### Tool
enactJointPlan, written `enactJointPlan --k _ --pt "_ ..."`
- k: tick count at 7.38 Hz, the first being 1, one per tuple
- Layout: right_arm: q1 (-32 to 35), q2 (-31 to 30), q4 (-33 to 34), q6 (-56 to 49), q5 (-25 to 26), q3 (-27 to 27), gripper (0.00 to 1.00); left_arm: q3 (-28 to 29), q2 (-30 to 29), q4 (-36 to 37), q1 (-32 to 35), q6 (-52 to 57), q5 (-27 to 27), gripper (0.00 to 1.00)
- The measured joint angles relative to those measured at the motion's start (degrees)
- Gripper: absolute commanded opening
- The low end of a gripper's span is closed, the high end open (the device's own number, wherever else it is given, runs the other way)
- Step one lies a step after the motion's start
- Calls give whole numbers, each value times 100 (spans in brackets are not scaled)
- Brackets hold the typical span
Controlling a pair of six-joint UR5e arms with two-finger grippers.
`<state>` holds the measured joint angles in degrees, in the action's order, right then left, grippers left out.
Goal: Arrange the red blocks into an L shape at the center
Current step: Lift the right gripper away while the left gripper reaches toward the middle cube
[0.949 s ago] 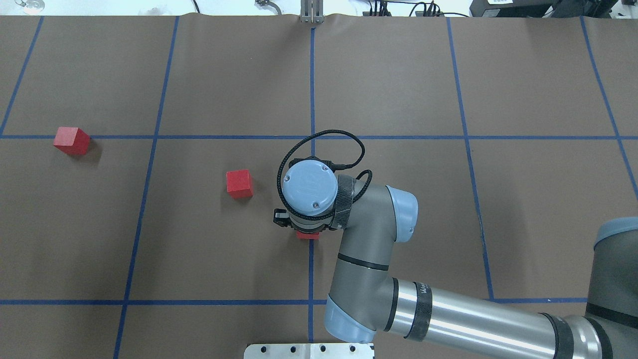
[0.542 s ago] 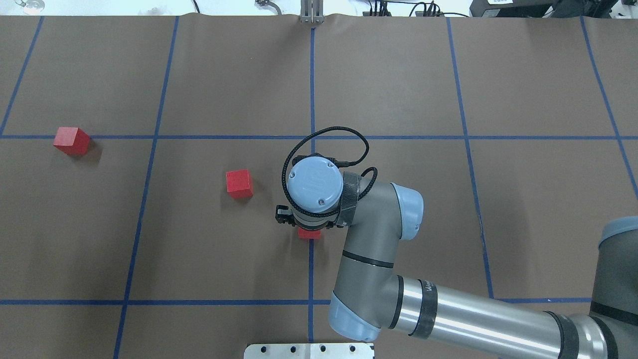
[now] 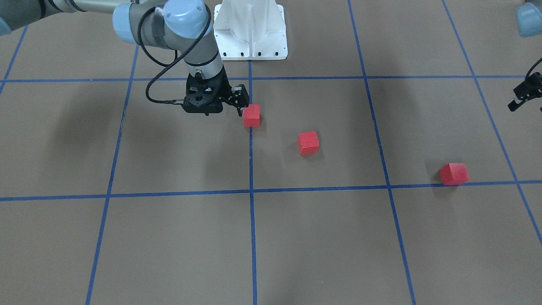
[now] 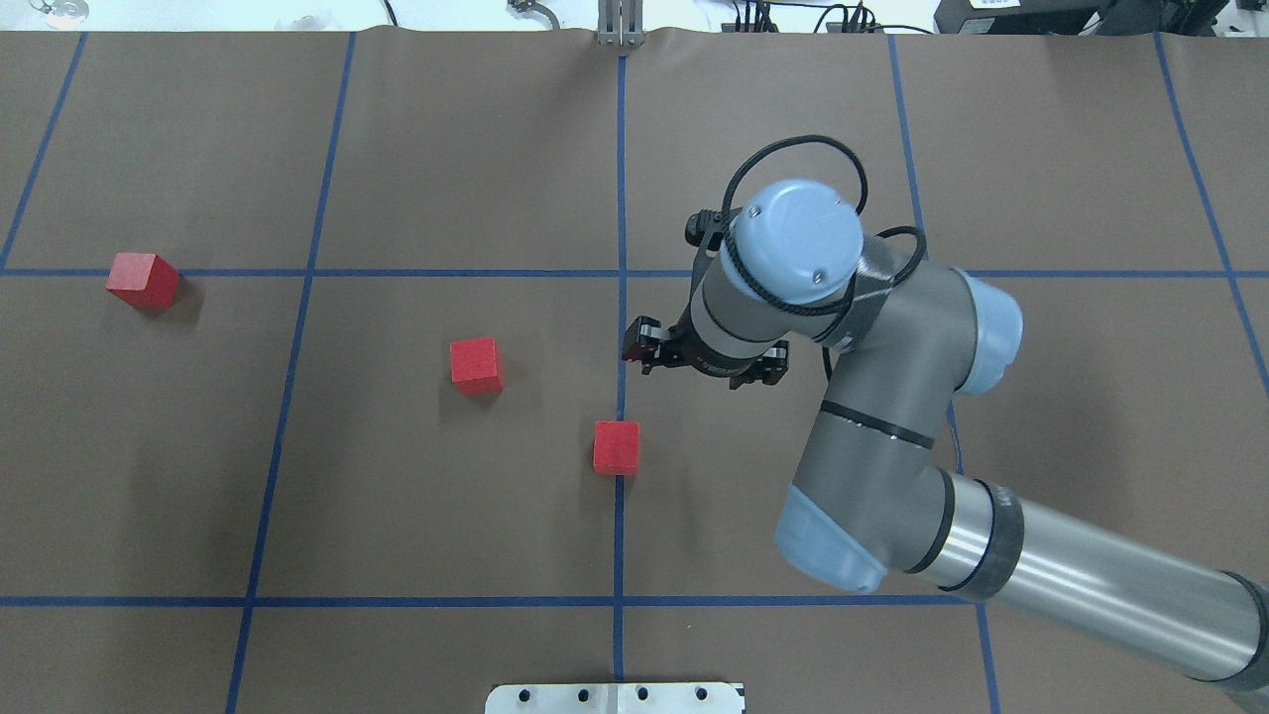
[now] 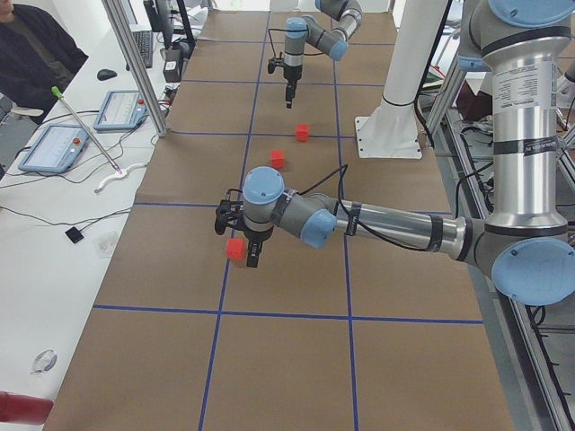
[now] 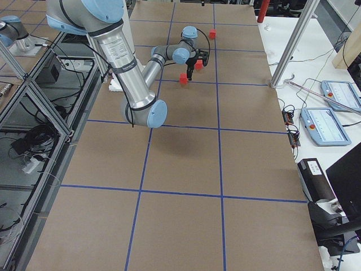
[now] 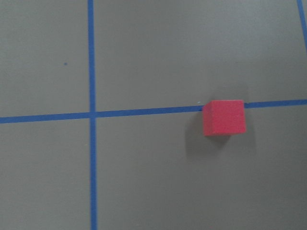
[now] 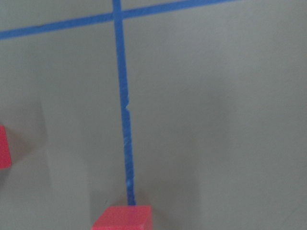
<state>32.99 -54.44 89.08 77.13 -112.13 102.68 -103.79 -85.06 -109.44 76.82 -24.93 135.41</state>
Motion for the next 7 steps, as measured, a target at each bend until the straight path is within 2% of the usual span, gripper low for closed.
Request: enactJointPlan --k 3,5,7 --pt "821 -806 -97 -1339 -372 195 100 -8 -732 10 -1034 -1422 -483 100" --pt "1256 -1319 -129 -2253 -404 187 100 -55 -1428 29 -2136 -2787 -1062 100" --pt "1472 -1595 -160 -2625 -406 152 100 -11 -2274 259 -3317 -3889 -1715 100"
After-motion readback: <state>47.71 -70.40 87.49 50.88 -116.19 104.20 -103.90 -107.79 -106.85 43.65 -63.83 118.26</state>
